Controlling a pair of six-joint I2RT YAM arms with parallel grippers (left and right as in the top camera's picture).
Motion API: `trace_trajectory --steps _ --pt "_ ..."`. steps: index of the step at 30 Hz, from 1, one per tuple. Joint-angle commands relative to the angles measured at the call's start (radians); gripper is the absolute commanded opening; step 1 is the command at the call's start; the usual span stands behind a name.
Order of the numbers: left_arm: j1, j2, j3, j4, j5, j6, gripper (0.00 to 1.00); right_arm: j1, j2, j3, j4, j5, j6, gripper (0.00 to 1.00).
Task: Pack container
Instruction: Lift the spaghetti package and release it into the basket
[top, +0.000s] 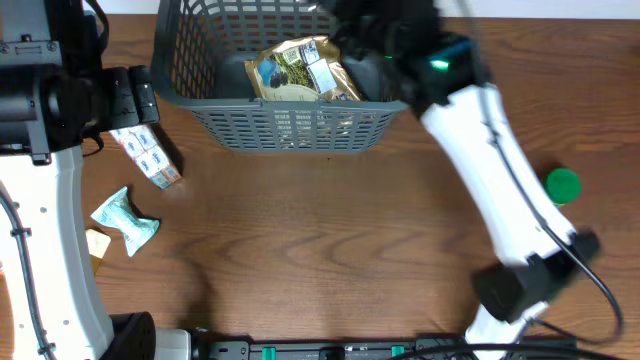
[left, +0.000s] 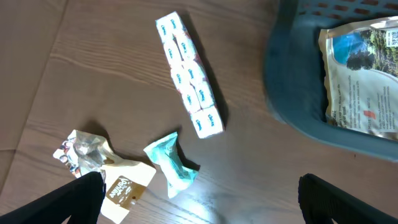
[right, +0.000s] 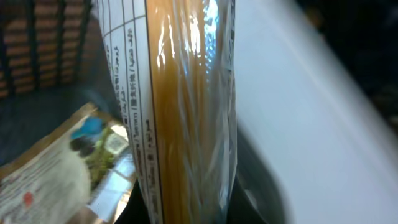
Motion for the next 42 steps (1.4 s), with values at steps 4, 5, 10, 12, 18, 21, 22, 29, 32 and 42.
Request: trace_trajectory --steps 4,5,10,12,18,21,22,29,32,42 --pt "0.004 0.002 -0.004 -0.003 -0.004 0.006 0.99 0.017 0.097 0.066 -0.060 -0.017 -0.010 0.01" --pt "0.004 0.002 -0.004 -0.003 -0.004 0.006 0.99 0.014 0.114 0.066 -0.096 -0.037 -0.022 0.01" --pt "0.004 0.002 -0.004 -0.003 -0.004 0.006 0.99 -0.002 0.168 0.066 -0.212 -0.062 -0.047 0.01" --pt "0.004 0.002 -0.004 -0.003 -0.004 0.006 0.99 -0.005 0.181 0.066 -0.241 -0.062 -0.047 0.01" --pt "0.004 0.002 -0.004 -0.003 -0.004 0.006 0.99 -0.005 0.192 0.066 -0.273 -0.060 -0.045 0.35" --pt "0.004 0.002 -0.004 -0.003 -0.004 0.006 0.99 0.000 0.183 0.066 -0.273 -0.060 -0.045 0.86" --pt "0.004 0.002 -0.004 -0.003 -0.004 0.006 0.99 0.002 0.179 0.066 -0.273 -0.060 -0.045 0.87" --pt "0.004 0.002 -0.004 -0.003 -0.004 0.006 0.99 0.017 0.099 0.096 -0.228 -0.053 0.006 0.74" --pt "0.004 0.002 -0.004 -0.002 -0.004 0.006 0.99 0.005 0.034 0.146 -0.186 -0.052 0.119 0.75" --pt "0.004 0.002 -0.004 -0.003 0.000 0.006 0.98 -0.328 -0.155 0.295 -0.518 0.304 0.874 0.88"
